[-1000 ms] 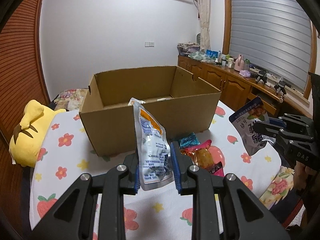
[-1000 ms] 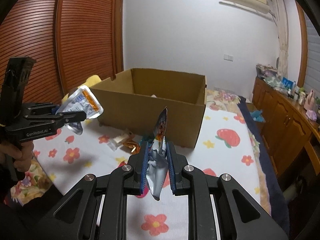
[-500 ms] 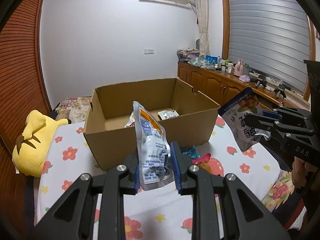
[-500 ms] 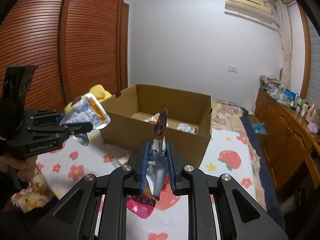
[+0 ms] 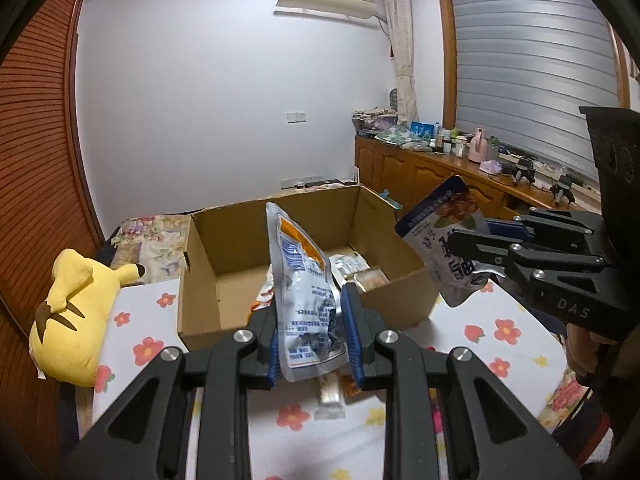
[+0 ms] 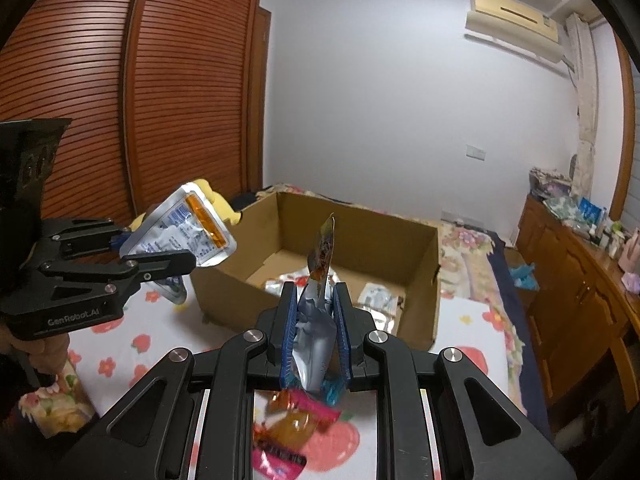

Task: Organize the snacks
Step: 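Grasp the silver pouch with the left gripper while the right carries the white pouch toward the box, then lower both pouches into the box and open both grippers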

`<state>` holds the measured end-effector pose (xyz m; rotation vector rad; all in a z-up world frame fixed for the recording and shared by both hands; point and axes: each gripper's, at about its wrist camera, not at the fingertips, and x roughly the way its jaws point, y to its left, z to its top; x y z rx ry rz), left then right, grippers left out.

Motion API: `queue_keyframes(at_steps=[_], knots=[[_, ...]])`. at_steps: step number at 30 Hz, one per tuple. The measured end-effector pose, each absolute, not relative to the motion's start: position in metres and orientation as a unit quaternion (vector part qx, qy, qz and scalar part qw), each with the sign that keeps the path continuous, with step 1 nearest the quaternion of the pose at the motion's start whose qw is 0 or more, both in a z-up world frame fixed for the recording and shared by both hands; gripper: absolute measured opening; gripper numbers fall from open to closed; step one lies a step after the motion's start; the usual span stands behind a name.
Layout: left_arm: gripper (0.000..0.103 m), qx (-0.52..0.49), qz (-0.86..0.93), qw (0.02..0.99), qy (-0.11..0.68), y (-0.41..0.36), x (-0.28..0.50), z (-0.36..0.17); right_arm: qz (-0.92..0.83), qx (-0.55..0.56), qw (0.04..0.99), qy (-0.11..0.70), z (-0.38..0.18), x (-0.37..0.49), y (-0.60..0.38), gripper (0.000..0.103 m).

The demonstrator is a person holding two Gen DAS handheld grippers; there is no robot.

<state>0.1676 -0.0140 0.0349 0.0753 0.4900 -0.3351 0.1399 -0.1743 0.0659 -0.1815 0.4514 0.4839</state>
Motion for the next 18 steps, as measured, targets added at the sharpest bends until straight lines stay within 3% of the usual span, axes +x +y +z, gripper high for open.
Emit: queue_keyframes(at_steps=[18], knots=[[0.024,0.037,-0.15,0.951,0.269,-0.005,0.236,0.018,0.236,-0.118,0.923,0.279,0.036,0.249,-0.164,0.016]])
